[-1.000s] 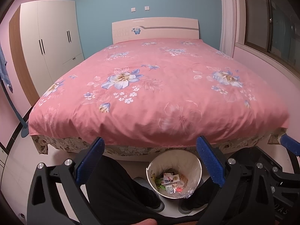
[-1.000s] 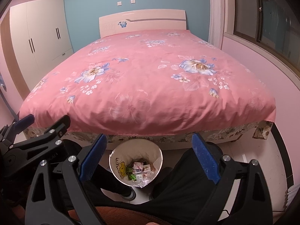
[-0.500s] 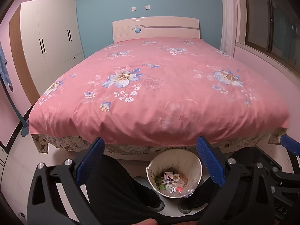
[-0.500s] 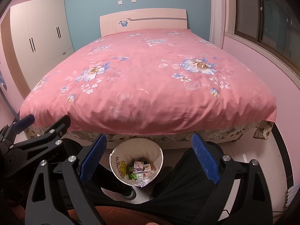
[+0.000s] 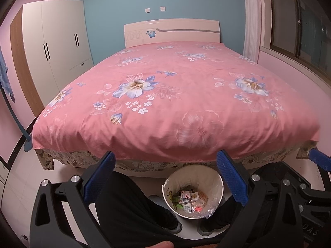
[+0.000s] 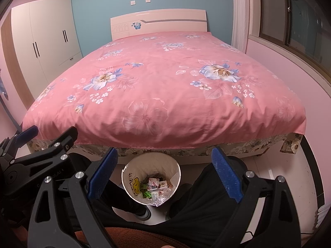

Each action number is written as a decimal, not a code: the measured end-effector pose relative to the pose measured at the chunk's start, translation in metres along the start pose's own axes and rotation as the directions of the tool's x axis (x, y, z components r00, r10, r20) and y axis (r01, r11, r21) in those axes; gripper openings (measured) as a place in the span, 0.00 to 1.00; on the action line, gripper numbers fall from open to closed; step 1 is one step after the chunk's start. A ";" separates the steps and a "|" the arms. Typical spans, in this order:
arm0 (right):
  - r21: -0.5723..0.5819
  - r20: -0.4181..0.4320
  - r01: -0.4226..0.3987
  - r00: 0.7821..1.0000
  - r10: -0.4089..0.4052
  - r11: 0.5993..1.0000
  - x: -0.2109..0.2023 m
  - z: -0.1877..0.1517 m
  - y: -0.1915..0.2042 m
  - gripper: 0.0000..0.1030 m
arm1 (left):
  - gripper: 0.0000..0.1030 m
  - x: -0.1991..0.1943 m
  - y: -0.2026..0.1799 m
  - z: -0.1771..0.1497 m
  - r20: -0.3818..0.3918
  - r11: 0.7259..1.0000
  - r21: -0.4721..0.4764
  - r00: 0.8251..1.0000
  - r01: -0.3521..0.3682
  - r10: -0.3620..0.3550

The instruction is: Collect trash

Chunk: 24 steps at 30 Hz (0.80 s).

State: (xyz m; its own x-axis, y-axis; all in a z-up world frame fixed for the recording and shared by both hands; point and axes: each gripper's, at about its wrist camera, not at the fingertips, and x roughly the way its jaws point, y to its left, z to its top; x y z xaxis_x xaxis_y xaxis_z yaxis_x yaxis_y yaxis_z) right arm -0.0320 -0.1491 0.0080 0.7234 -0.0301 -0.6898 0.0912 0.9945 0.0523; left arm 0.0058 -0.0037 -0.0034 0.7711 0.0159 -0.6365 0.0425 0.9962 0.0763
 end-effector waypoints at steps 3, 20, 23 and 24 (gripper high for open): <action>-0.001 0.001 0.001 1.000 -0.001 1.000 0.000 0.000 0.000 0.88 | 0.96 0.000 0.000 0.000 0.000 1.000 -0.001 1.000 0.000 0.000; 0.002 0.001 0.000 1.000 0.000 1.000 0.000 0.000 0.001 0.88 | 0.96 0.000 0.000 0.000 0.003 1.000 0.002 1.000 0.000 0.000; 0.003 0.000 -0.002 1.000 0.002 1.000 0.000 0.000 0.000 0.88 | 0.96 0.000 0.000 0.001 0.002 1.000 0.002 1.000 0.000 0.000; 0.003 -0.001 -0.002 1.000 0.002 1.000 0.000 0.000 0.000 0.88 | 0.96 0.001 0.000 0.000 0.001 1.000 0.002 1.000 0.000 0.000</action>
State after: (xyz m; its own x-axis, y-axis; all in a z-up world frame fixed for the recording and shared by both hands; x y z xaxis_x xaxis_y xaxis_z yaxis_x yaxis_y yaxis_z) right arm -0.0318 -0.1490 0.0081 0.7229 -0.0275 -0.6904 0.0916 0.9942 0.0563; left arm 0.0065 -0.0037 -0.0035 0.7717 0.0158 -0.6357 0.0439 0.9960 0.0780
